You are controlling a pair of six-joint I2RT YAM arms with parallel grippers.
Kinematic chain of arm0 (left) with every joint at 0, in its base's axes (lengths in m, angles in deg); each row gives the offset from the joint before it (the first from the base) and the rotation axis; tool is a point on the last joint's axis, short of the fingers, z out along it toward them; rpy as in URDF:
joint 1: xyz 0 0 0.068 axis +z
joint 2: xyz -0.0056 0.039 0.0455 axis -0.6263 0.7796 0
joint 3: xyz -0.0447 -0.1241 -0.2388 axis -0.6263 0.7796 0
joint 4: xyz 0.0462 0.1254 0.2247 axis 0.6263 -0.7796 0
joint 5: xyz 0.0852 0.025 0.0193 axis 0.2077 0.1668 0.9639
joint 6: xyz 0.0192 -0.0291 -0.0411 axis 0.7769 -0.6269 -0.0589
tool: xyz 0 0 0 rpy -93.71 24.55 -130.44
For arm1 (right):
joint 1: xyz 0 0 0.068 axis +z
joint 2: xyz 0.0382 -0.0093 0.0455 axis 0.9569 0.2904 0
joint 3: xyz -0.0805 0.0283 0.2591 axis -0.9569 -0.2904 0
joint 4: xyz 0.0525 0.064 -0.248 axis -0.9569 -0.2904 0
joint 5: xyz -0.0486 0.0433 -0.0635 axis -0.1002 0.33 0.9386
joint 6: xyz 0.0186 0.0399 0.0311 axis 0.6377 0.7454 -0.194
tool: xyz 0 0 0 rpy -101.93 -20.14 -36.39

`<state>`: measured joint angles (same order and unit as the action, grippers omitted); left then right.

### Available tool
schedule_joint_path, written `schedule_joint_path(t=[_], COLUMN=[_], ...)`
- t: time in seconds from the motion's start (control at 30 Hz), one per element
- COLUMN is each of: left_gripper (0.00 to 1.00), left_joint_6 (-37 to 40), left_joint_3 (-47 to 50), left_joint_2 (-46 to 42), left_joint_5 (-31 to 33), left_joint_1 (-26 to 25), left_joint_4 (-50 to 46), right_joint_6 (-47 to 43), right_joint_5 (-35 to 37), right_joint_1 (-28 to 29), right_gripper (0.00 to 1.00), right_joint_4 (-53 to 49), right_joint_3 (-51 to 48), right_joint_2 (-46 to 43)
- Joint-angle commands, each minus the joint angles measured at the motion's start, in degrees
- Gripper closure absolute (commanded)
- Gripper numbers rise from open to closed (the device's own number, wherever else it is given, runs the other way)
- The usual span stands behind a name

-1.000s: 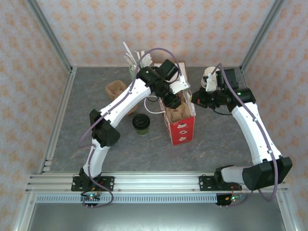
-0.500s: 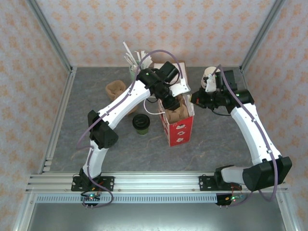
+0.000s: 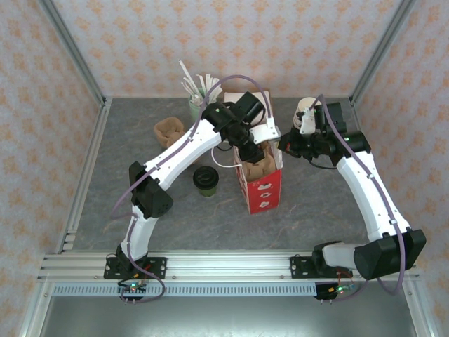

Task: Pack the takeout coffee

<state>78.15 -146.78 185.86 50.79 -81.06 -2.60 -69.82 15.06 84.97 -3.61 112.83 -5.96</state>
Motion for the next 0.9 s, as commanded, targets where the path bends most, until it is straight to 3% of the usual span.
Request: schedule_joint_path(t=[0.0, 0.87], left_gripper=[0.70, 0.70], left_joint_6=[2.15, 5.27], left_joint_3=[1.17, 5.90], left_joint_2=[-0.80, -0.22], left_joint_5=[1.64, 3.39], left_joint_1=[-0.43, -0.06], left_joint_4=[1.45, 3.97], right_joint_6=[0.62, 2.34], right_joint_5=[1.74, 9.03], right_joint_1=[0.35, 0.34], right_gripper=[1.00, 1.00], right_joint_4=[1.13, -0.82], right_joint_3=[-0.96, -1.39], right_joint_2=[-1.87, -4.79])
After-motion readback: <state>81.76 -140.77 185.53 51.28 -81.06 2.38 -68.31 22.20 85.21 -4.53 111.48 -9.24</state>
